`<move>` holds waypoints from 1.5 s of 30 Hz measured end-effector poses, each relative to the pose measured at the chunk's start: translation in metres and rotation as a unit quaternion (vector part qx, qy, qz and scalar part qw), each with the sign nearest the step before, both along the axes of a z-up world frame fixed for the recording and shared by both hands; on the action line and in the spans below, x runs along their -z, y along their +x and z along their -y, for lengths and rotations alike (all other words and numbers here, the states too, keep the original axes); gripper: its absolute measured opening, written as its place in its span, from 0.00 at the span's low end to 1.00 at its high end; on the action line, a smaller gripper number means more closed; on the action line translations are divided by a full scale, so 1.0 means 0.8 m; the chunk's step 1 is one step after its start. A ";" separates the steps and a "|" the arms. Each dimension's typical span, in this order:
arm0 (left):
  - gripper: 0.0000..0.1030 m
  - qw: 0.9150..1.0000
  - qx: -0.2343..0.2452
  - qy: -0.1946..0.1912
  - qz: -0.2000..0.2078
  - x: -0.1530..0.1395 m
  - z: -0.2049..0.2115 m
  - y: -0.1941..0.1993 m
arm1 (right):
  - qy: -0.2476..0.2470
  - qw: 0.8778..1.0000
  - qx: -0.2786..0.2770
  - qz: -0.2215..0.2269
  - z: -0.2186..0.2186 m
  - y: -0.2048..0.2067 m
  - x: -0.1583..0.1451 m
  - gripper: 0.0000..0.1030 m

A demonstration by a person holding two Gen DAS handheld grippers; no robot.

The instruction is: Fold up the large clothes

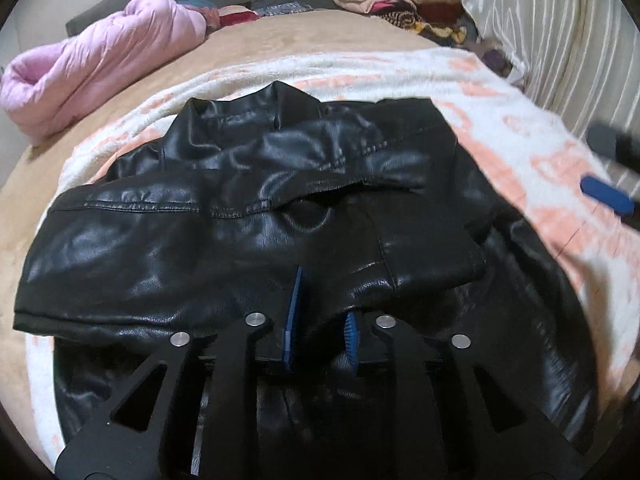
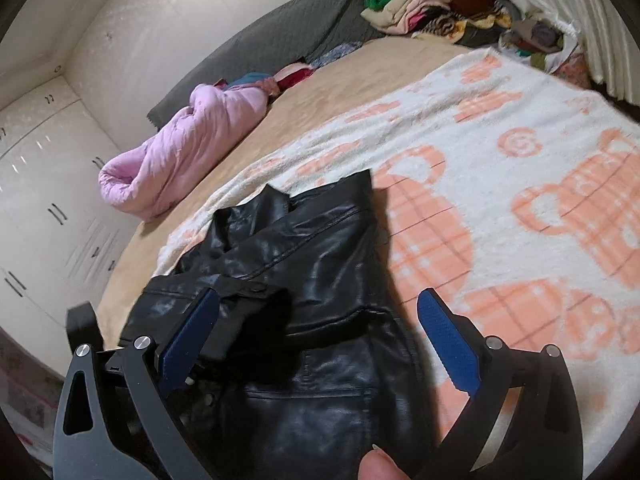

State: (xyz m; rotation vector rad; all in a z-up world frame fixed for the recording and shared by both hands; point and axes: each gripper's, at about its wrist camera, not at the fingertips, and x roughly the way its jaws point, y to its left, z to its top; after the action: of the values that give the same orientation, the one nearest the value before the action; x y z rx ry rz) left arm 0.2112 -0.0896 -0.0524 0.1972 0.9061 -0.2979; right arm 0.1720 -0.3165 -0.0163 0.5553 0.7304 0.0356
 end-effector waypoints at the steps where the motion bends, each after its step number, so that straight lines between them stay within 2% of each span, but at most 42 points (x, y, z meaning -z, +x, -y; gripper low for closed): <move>1: 0.25 1.000 0.001 0.009 0.002 0.002 0.001 -0.002 | 0.013 1.000 -0.012 -0.004 -0.004 0.008 0.003 0.96; 2: 0.34 1.000 0.001 0.020 0.003 0.004 0.002 -0.004 | 0.023 0.999 -0.023 -0.009 -0.007 0.016 0.006 0.96; 3: 0.60 0.999 -0.001 0.039 0.004 0.007 0.003 -0.008 | 0.035 0.999 -0.036 -0.020 -0.012 0.027 0.011 0.96; 4: 0.81 0.999 0.003 0.043 0.005 0.008 0.004 -0.011 | 0.039 0.998 -0.046 -0.030 -0.017 0.035 0.013 0.96; 6: 0.81 0.999 0.014 0.036 0.010 0.006 0.003 -0.021 | 0.040 0.996 -0.071 -0.048 -0.031 0.059 0.019 0.96; 11: 0.82 1.000 0.019 0.007 0.005 -0.007 -0.015 -0.045 | 0.077 0.987 -0.111 -0.083 -0.060 0.101 0.040 0.93; 13: 0.87 1.000 0.018 -0.006 0.008 -0.016 -0.027 -0.054 | 0.065 0.986 -0.119 -0.098 -0.074 0.115 0.051 0.90; 16: 0.89 0.999 -0.002 -0.028 0.018 -0.032 -0.061 -0.060 | 0.043 0.984 -0.121 -0.124 -0.095 0.133 0.072 0.89; 17: 0.90 0.999 -0.014 -0.035 0.022 -0.037 -0.075 -0.059 | 0.033 0.984 -0.119 -0.126 -0.099 0.135 0.076 0.84; 18: 0.90 0.998 -0.034 -0.042 0.027 -0.046 -0.097 -0.055 | 0.022 0.985 -0.120 -0.122 -0.105 0.137 0.077 0.62; 19: 0.91 0.997 -0.051 -0.046 0.030 -0.050 -0.114 -0.051 | 0.004 0.986 -0.115 -0.120 -0.109 0.139 0.075 0.53; 20: 0.91 0.995 -0.078 -0.049 0.034 -0.057 -0.140 -0.043 | -0.002 0.986 -0.119 -0.115 -0.111 0.138 0.074 0.50; 21: 0.91 0.994 -0.095 -0.050 0.035 -0.060 -0.155 -0.037 | -0.007 0.987 -0.123 -0.104 -0.114 0.140 0.070 0.42; 22: 0.91 0.991 -0.117 -0.052 0.036 -0.064 -0.177 -0.028 | -0.013 0.988 -0.126 -0.091 -0.117 0.140 0.063 0.29; 24: 0.91 0.986 -0.151 -0.059 0.036 -0.070 -0.212 -0.012 | -0.066 0.988 -0.128 -0.051 -0.128 0.141 0.033 0.19; 29: 0.91 0.972 -0.210 -0.103 0.031 -0.081 -0.274 0.012 | -0.150 0.978 -0.143 0.033 -0.132 0.139 -0.037 0.17; 31: 0.91 0.968 -0.224 -0.113 0.033 -0.085 -0.285 0.019 | -0.174 0.972 -0.148 0.047 -0.125 0.137 -0.057 0.17; 35: 0.91 0.964 -0.227 -0.133 0.032 -0.084 -0.289 0.032 | -0.199 0.968 -0.144 0.054 -0.111 0.129 -0.067 0.16; 39: 0.90 0.964 -0.217 -0.150 0.027 -0.079 -0.278 0.050 | -0.197 0.969 -0.140 0.045 -0.101 0.122 -0.056 0.16; 41: 0.75 0.966 -0.204 -0.159 0.022 -0.076 -0.273 0.063 | -0.198 0.970 -0.138 0.033 -0.100 0.122 -0.045 0.16; 42: 0.57 0.967 -0.194 -0.166 0.013 -0.072 -0.268 0.071 | -0.198 0.970 -0.137 0.029 -0.099 0.123 -0.040 0.16; 43: 0.47 0.968 -0.188 -0.169 0.006 -0.068 -0.264 0.079 | -0.197 0.971 -0.135 0.025 -0.098 0.123 -0.036 0.16; 44: 0.43 0.969 -0.183 -0.166 -0.002 -0.063 -0.258 0.085 | -0.195 0.972 -0.133 0.020 -0.097 0.123 -0.031 0.16; 45: 0.34 0.970 -0.178 -0.164 -0.007 -0.059 -0.253 0.090 | -0.193 0.972 -0.132 0.017 -0.097 0.124 -0.029 0.16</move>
State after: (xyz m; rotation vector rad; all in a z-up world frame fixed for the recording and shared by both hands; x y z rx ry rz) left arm 0.2829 0.1129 -0.0055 -0.2720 0.8746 -0.1099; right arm 0.2709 -0.2392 0.0065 0.0829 0.7515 0.1462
